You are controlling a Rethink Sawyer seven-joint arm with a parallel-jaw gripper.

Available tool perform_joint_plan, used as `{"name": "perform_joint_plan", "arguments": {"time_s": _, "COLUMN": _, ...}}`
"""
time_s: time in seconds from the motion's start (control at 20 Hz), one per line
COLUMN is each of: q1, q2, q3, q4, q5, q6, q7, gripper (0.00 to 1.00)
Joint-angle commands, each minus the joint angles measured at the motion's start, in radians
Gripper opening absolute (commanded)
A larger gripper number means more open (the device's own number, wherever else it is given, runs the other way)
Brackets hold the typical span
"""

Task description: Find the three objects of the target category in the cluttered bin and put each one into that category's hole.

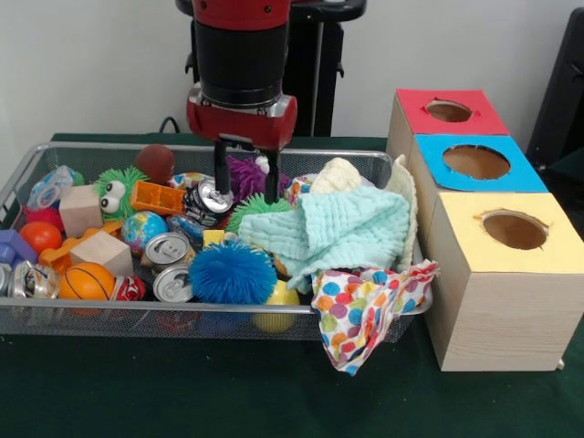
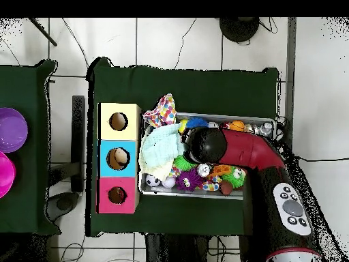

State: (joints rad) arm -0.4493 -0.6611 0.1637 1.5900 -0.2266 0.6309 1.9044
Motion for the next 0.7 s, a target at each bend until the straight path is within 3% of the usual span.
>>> {"name": "perform_joint_plan", "arguments": {"time_s": 0.05, "q1": -0.037, "q2": -0.019, "q3": -0.002, "q4": 0.001, "q5": -0.018, "q6": 0.097, "q7": -0.014, "gripper": 1.0}}
{"name": "perform_joint_plan", "arguments": {"time_s": 0.7, "q1": -0.162, "q2": 0.05, "q3": 0.037, "q4": -0.095, "q5": -0.141, "q6": -0.016, "q7": -0.156, "gripper": 1.0}}
